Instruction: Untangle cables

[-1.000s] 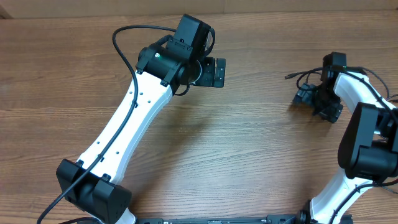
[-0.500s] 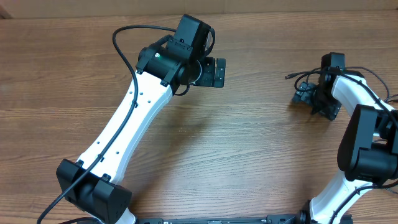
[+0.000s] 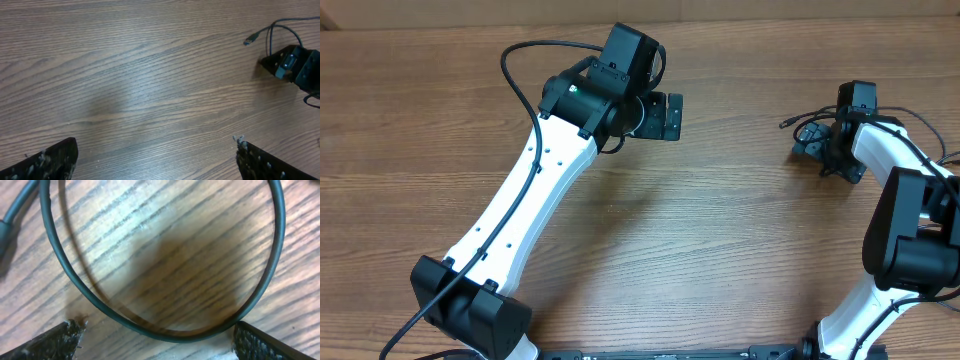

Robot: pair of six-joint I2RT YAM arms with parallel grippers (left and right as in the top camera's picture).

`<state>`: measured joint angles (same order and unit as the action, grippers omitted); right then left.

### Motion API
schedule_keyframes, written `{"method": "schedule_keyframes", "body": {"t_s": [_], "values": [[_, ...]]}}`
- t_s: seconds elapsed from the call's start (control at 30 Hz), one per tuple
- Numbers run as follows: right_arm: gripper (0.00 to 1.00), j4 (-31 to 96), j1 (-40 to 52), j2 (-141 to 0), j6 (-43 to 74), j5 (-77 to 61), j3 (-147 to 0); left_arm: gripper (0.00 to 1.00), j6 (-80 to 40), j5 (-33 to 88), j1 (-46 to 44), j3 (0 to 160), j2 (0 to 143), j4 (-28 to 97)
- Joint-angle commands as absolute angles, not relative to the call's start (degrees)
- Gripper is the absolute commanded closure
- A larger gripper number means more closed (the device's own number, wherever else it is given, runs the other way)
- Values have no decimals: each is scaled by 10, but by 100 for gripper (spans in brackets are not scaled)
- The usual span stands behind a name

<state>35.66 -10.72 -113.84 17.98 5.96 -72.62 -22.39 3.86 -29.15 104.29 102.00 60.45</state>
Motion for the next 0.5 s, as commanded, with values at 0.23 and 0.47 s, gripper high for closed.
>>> {"method": "schedule_keyframes", "body": {"t_s": [0.23,0.47], "values": [[3,313,-103,-1211,178,48,-716,1,-232,41,-293,1051,1011,604],[2,248,-103,-1254,178,47,-716,0,-232,40,-293,1051,1011,604]]}}
